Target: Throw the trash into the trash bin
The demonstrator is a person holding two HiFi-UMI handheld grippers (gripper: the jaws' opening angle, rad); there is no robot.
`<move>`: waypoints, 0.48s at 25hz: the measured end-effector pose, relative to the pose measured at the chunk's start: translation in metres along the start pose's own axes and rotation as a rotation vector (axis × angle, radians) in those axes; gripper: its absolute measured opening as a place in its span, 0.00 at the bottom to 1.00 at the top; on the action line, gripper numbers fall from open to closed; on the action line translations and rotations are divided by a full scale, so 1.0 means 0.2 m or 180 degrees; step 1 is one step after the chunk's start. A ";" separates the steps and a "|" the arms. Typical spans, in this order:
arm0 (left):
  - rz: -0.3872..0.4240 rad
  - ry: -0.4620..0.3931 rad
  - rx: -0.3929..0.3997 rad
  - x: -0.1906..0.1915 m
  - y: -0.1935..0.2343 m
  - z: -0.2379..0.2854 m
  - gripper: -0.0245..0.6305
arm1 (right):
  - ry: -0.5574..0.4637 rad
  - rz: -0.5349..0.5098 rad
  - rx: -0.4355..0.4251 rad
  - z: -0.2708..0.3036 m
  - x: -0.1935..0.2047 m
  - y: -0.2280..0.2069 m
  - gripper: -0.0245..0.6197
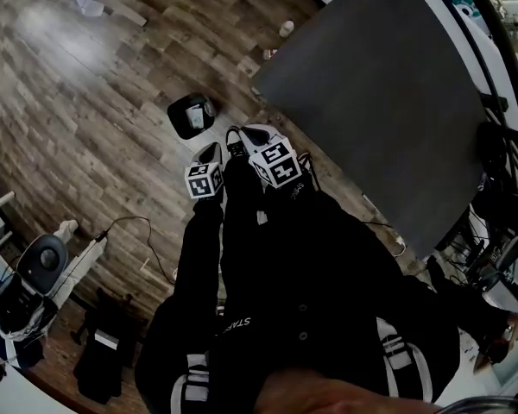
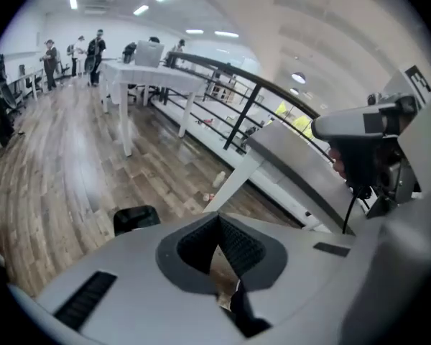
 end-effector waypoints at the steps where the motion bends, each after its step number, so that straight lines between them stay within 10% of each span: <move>1: 0.0065 -0.0074 0.0047 -0.03 -0.07 -0.03 0.04 | -0.0053 0.0026 0.0033 -0.08 0.02 -0.02 0.06; 12: 0.1065 -0.0556 0.0692 -0.36 -1.02 -0.16 0.04 | -0.0857 0.0719 0.1013 -1.03 0.33 -0.43 0.06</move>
Point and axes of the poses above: the fingertips, and each gripper's own axes: z forward along the fingers, y to its left, x out of its underside, the point moved 7 cm from there along -z, backward along the fingers, and after that the axes turned 8 degrees about y, right-handed, at the moved point
